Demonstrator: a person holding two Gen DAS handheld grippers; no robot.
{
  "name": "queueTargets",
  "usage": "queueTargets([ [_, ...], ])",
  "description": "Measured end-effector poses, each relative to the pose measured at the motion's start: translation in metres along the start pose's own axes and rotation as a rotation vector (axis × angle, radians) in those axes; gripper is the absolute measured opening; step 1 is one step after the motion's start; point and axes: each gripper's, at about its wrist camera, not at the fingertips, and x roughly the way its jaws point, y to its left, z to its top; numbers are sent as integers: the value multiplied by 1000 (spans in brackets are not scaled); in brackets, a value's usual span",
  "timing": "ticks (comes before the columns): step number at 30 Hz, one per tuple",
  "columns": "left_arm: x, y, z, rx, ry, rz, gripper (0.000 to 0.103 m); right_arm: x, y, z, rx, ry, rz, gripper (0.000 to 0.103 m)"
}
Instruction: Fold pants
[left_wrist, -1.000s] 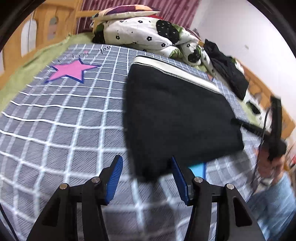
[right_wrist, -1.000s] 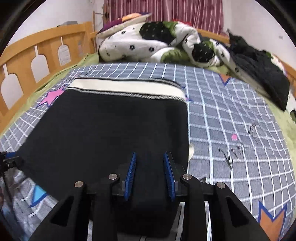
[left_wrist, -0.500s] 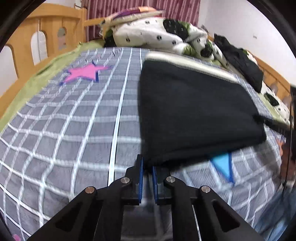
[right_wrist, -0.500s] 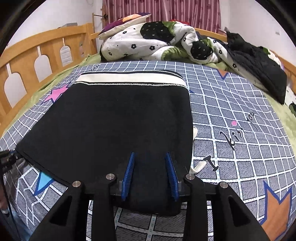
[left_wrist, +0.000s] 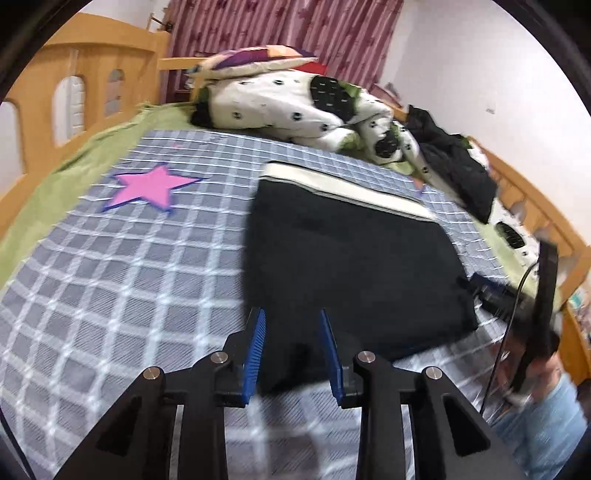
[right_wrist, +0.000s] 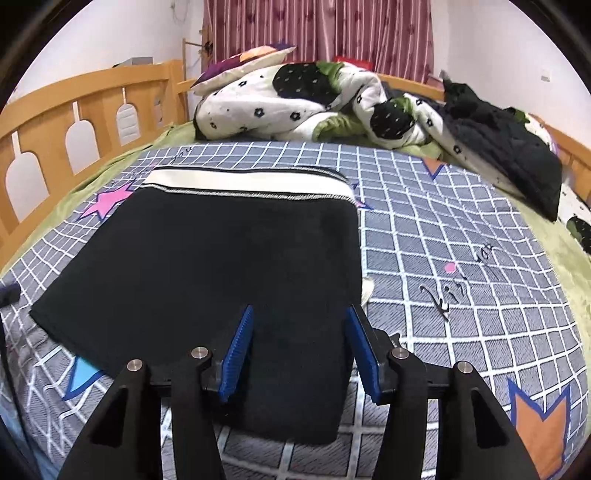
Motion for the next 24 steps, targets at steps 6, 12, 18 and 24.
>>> queueTargets([
  [6, 43, -22, -30, 130, 27, 131, 29, 13, -2, -16, -8, 36, 1, 53],
  [12, 31, -23, -42, 132, 29, 127, 29, 25, -19, -19, 102, 66, 75, 63],
  [18, 10, -17, -37, 122, 25, 78, 29, 21, -29, -6, 147, 98, 98, 59],
  [24, 24, -13, 24, 92, 14, 63, 29, -6, -33, 31, 106, -48, 53, 55],
])
